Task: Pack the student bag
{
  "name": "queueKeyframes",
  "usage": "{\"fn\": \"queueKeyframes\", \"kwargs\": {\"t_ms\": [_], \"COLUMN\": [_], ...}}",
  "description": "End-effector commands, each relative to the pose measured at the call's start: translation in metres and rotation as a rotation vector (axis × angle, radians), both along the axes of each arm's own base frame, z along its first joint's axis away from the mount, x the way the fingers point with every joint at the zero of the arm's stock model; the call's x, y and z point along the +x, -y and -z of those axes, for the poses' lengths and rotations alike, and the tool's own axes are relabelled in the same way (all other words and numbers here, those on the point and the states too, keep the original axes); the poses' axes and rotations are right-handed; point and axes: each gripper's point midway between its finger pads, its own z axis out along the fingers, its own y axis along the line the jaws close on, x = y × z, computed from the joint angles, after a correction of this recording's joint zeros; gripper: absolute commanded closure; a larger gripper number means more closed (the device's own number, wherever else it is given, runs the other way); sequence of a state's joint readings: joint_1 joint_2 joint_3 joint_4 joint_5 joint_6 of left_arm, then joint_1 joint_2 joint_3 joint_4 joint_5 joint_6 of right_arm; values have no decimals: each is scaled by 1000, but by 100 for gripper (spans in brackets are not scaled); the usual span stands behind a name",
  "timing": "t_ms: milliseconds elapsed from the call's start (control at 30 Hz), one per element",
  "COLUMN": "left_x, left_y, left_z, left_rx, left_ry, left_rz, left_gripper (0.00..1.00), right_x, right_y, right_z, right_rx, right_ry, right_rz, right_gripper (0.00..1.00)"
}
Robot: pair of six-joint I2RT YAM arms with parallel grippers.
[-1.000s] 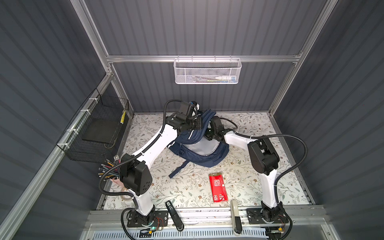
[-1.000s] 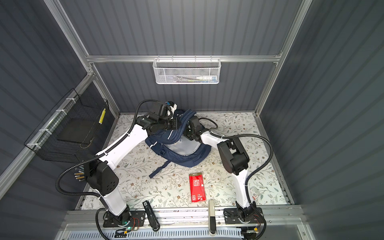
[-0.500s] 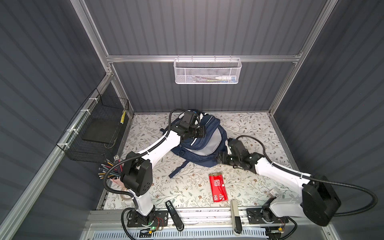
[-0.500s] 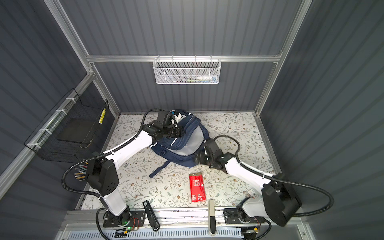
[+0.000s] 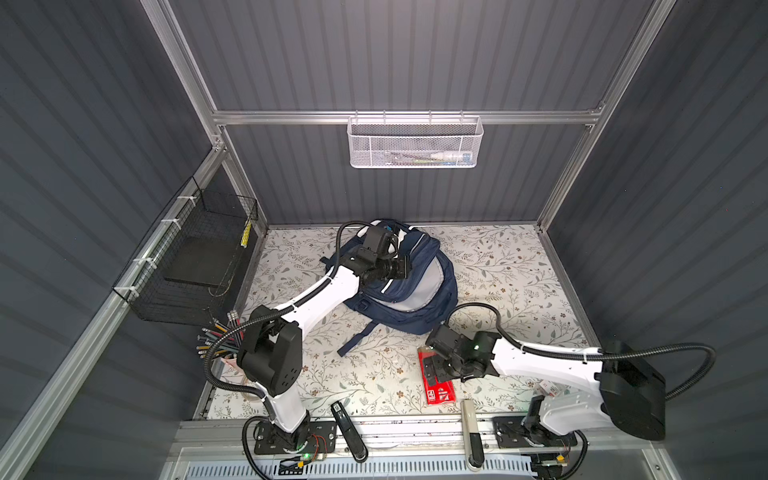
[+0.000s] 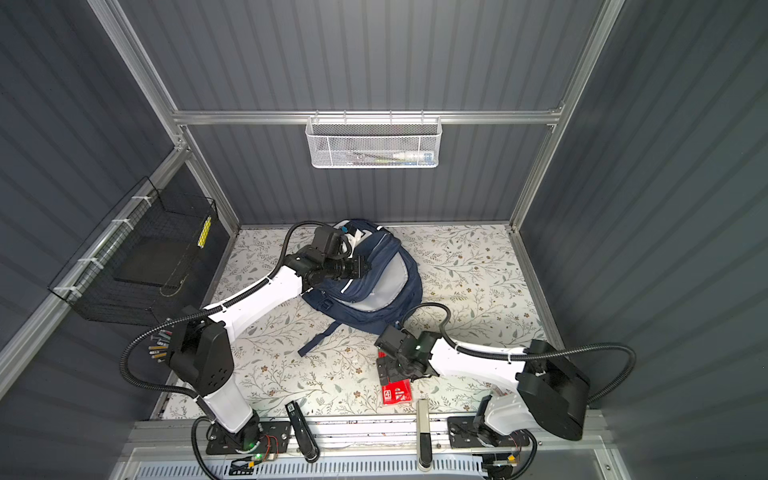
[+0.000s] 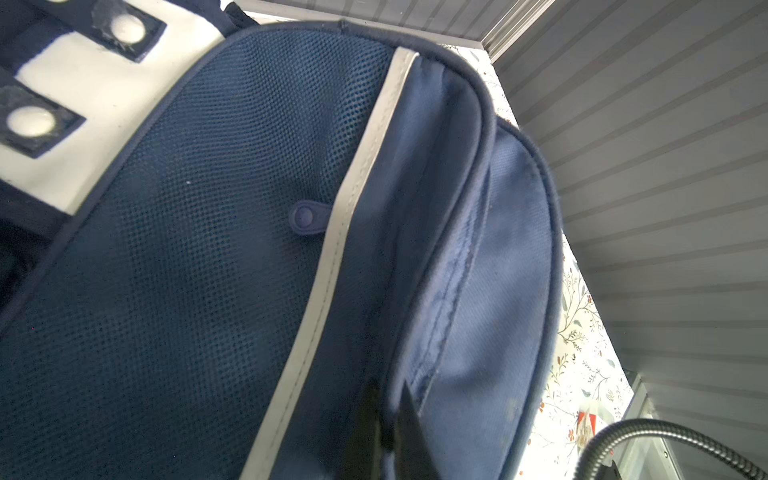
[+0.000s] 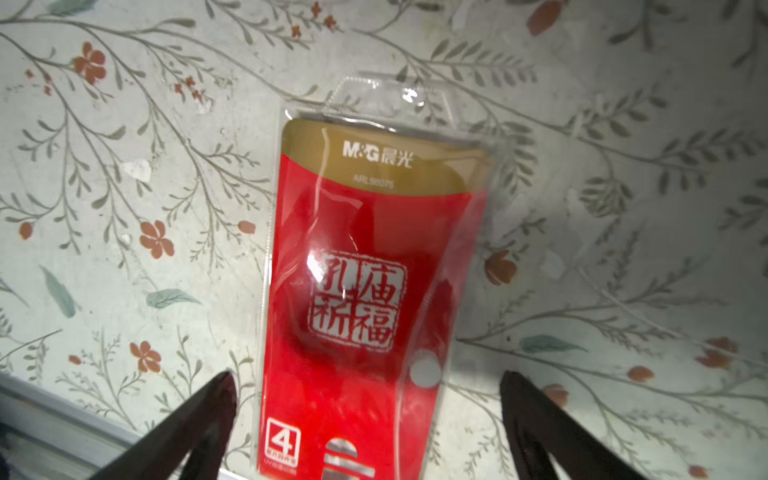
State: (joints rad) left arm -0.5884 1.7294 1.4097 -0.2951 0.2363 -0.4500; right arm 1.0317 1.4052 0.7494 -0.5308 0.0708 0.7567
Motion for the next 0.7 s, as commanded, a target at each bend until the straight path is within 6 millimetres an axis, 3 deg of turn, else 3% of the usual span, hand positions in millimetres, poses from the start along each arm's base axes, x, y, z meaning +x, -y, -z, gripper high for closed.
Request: {"fn": "queueKeyframes", "kwargs": {"t_ms": [0, 67, 100, 367, 467, 500, 600, 667], "left_x": [-7, -10, -14, -45, -82, -98, -142, -167], "left_y": [-21, -25, -27, -42, -47, -47, -42, -40], "left_z": [18, 21, 20, 4, 6, 12, 36, 60], "left_rx": [70, 82, 81, 120, 172, 160, 61, 45], "left_ry": [-60, -69, -69, -49, -73, -98, -224, -309], "left_rz": [-58, -71, -76, -100, -119, -123, -117, -115], "left_gripper": [88, 64, 58, 59, 59, 64, 75, 77], "right_x": [3, 3, 2, -10, -12, -12, -13, -13], "right_y": [3, 3, 2, -7, -11, -11, -6, -3], "right_z": [1, 4, 5, 25, 30, 30, 31, 31], "right_rx": [-25, -30, -27, 60, 120, 142, 194, 218], "right_ry": [11, 3, -3, -104, -140, -147, -164, -169], "right_rz": [38, 39, 36, 21, 23, 33, 66, 80], "right_gripper": [1, 1, 1, 5, 6, 6, 6, 6]}}
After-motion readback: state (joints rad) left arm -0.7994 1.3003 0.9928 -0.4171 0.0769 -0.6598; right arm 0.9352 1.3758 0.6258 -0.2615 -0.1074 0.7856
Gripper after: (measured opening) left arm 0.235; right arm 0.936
